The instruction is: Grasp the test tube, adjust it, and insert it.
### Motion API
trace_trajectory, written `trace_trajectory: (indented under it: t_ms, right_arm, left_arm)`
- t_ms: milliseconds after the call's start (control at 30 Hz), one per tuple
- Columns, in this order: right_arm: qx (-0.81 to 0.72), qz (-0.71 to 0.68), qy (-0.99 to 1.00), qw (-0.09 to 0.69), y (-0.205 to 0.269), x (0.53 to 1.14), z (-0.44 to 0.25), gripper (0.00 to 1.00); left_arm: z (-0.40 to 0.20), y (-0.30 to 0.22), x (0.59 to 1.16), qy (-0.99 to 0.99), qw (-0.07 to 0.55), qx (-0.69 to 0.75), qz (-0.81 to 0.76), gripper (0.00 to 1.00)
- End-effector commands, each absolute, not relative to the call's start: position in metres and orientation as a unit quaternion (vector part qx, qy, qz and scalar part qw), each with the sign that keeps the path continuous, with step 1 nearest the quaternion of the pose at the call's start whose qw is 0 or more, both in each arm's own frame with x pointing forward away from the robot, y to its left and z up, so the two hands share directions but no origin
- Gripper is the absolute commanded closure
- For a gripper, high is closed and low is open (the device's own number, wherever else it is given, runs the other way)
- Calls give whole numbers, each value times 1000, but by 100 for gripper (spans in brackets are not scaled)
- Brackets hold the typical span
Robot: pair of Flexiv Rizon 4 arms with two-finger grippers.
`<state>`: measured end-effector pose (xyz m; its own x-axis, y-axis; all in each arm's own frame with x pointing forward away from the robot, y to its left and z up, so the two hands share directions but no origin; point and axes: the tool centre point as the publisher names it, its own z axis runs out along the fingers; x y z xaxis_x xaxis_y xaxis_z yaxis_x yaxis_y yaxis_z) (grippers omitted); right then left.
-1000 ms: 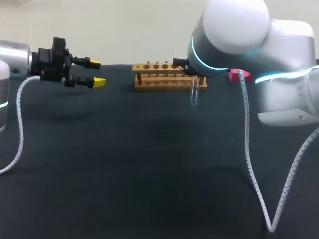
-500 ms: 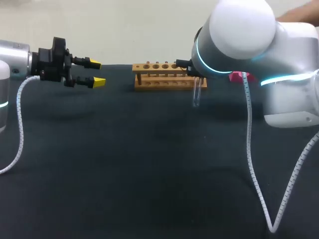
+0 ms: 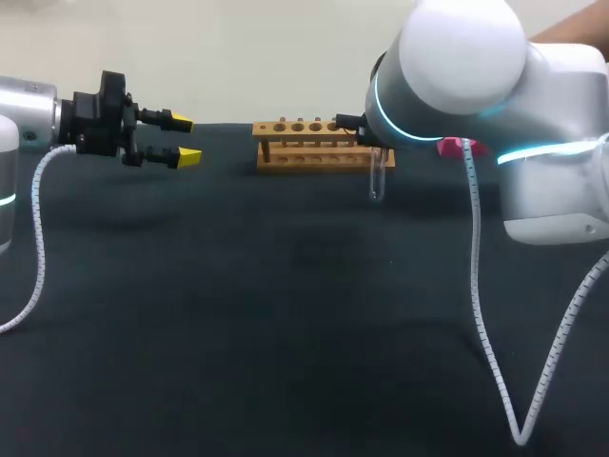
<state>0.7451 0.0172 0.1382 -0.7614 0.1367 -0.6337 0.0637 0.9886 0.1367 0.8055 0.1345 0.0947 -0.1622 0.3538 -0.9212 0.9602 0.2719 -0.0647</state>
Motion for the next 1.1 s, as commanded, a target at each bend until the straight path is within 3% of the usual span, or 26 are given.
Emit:
trace_trajectory:
  t_ms: [33,1100]
  right_arm:
    - [54,54,936,345,17,744,138,100]
    - [16,34,941,337,24,762,123,100]
  left_arm:
    - [94,135,803,673,429,487,-355,0]
    - [94,135,803,673,429,487,-355,0]
